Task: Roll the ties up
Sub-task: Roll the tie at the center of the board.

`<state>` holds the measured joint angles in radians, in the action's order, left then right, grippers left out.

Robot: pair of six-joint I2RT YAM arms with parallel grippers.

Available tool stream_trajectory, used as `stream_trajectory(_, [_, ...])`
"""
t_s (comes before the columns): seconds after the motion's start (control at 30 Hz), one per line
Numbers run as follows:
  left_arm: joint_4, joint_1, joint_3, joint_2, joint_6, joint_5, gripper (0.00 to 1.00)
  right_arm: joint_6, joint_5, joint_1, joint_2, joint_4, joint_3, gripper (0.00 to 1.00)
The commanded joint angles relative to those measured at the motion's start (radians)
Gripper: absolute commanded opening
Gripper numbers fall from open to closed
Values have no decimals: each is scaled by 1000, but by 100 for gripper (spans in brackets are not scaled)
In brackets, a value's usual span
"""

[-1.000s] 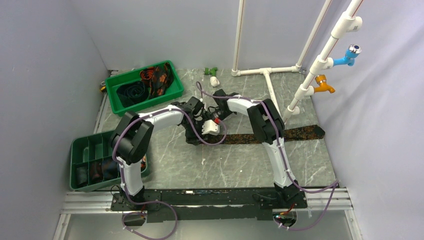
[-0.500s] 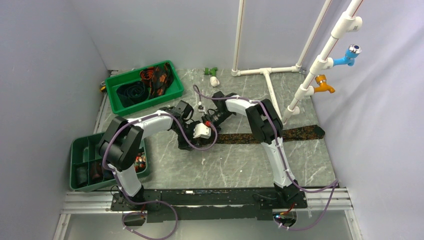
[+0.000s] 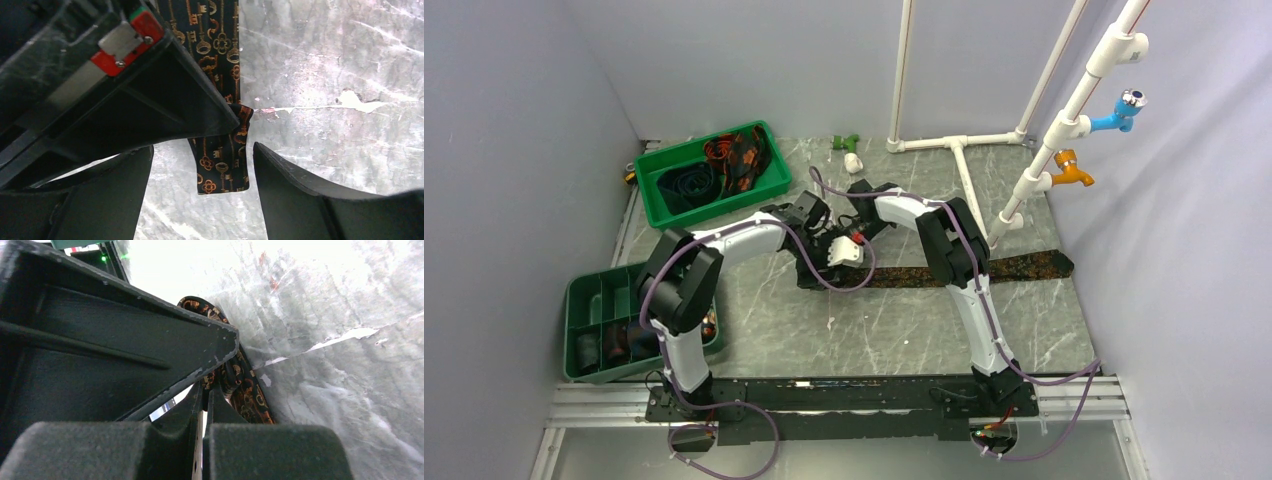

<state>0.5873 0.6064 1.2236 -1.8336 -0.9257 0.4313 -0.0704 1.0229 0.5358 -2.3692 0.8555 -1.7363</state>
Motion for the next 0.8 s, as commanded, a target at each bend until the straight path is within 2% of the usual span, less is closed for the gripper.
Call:
stream_trajectory(0.0, [29, 10, 26, -17, -10, 7, 78, -51, 29, 0, 11, 33, -21, 0])
stream_trajectory(0.17, [88, 38, 80, -100, -15, -80, 74, -54, 38, 0, 16, 36, -30, 0])
stream_trajectory(0.3, [63, 43, 51, -84, -15, -92, 64, -44, 47, -2, 22, 36, -39, 0])
stream_trajectory(0.37, [73, 43, 48, -86, -14, -93, 56, -23, 49, -6, 33, 12, -24, 7])
stream_trajectory(0.47, [87, 44, 46, -89, 0, -94, 46, 15, 55, -18, 55, -35, 4, 25])
stream_trajectory(0.53, [76, 43, 31, -82, 4, -101, 42, 36, 62, -24, 65, -49, 22, 33])
stream_trajectory(0.7, [82, 44, 29, -84, 11, -104, 40, 61, 97, -25, 84, -80, 66, 38])
stream_trajectory(0.77, [84, 43, 30, -85, 15, -105, 39, 82, 108, -26, 94, -116, 82, 35])
